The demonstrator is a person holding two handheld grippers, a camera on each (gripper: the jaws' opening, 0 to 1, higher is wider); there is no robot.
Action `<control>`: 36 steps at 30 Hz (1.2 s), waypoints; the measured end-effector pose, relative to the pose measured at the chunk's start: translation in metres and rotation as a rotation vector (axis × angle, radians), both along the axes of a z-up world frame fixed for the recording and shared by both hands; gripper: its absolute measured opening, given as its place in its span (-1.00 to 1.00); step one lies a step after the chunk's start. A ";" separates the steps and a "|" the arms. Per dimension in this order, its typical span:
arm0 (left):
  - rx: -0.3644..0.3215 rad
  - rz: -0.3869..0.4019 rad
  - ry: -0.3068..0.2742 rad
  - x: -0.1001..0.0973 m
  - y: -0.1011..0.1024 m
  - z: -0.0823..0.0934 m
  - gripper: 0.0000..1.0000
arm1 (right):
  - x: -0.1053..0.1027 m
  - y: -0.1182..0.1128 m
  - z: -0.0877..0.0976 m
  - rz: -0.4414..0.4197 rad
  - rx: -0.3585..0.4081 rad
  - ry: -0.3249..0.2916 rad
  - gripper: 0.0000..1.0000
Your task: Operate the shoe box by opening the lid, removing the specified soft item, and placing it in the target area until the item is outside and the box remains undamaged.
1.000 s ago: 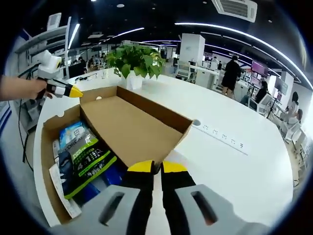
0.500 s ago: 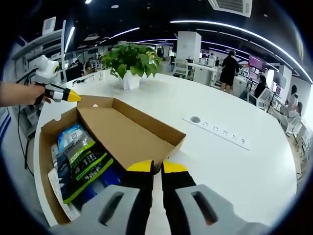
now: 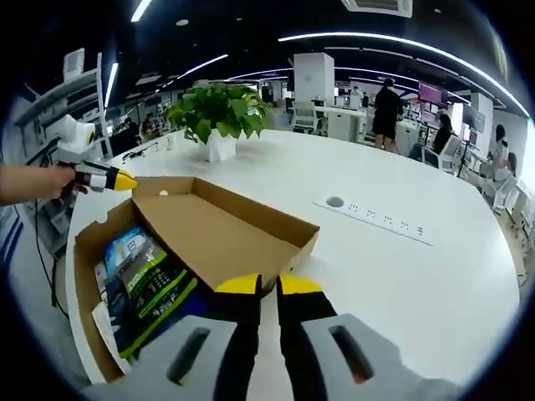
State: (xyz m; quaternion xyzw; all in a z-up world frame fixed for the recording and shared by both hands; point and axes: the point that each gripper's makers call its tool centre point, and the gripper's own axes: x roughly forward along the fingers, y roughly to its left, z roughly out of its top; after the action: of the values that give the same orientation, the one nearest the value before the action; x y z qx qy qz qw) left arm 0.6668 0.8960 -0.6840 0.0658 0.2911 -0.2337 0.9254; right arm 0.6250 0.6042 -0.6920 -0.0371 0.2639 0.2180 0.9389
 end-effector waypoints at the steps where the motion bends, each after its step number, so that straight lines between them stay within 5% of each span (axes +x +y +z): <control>1: 0.003 -0.002 -0.001 -0.002 -0.001 0.002 -0.90 | -0.001 0.001 0.001 0.003 0.003 -0.003 -0.88; 17: 0.013 -0.074 -0.032 -0.044 -0.022 0.023 -0.67 | -0.036 0.013 0.022 0.051 0.021 -0.034 -0.74; 36: -0.003 -0.199 0.041 -0.094 -0.058 0.005 -0.44 | -0.063 0.054 0.005 0.192 -0.029 0.049 -0.49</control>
State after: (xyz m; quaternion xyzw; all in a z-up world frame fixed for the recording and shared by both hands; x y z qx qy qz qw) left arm 0.5731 0.8384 -0.6791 0.0882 0.3018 -0.3263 0.8914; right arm 0.5616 0.6578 -0.6872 -0.0704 0.2852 0.3038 0.9063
